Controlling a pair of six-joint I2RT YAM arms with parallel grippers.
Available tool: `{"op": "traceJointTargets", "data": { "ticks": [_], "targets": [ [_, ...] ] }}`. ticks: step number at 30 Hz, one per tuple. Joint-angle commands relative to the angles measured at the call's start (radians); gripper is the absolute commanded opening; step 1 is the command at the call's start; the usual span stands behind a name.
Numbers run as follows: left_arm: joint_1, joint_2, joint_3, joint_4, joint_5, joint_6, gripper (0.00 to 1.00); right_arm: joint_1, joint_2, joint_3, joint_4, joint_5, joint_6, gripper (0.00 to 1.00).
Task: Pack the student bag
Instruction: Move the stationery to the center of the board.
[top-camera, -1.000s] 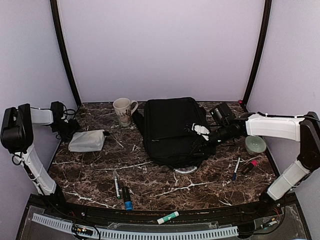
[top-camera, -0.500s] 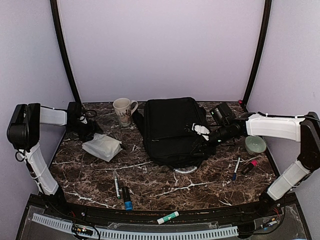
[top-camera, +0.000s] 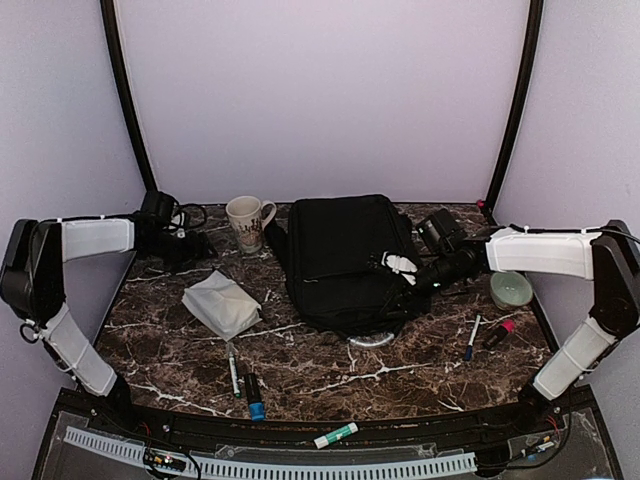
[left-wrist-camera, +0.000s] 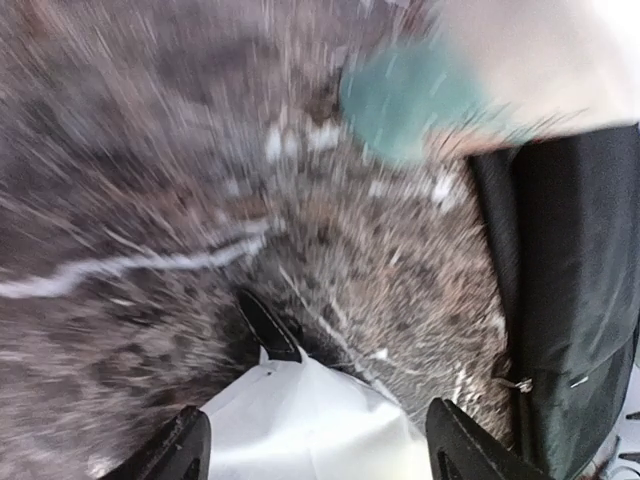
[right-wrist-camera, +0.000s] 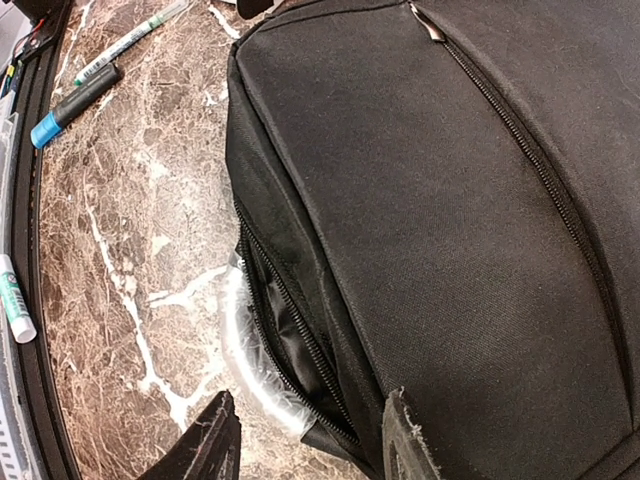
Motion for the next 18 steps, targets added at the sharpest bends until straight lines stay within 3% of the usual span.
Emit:
{"op": "traceJointTargets", "data": {
  "ticks": [1, 5, 11, 18],
  "targets": [
    [0.003, -0.221, -0.021, -0.093, -0.23, -0.027, 0.78, 0.006, 0.001, 0.045, 0.009, -0.012, 0.033, 0.48],
    [0.003, -0.297, -0.094, -0.137, -0.244, -0.132, 0.8, 0.007, -0.005, 0.075, 0.012, 0.011, 0.05, 0.48],
    [0.003, -0.4, -0.241, -0.076, -0.162, -0.278, 0.8, 0.015, -0.001, 0.075, 0.021, 0.021, 0.053, 0.48],
    [0.003, -0.422, -0.315, -0.033, -0.131, -0.324, 0.81, 0.02, 0.015, 0.135, 0.008, 0.046, 0.072, 0.49]
  ]
}}
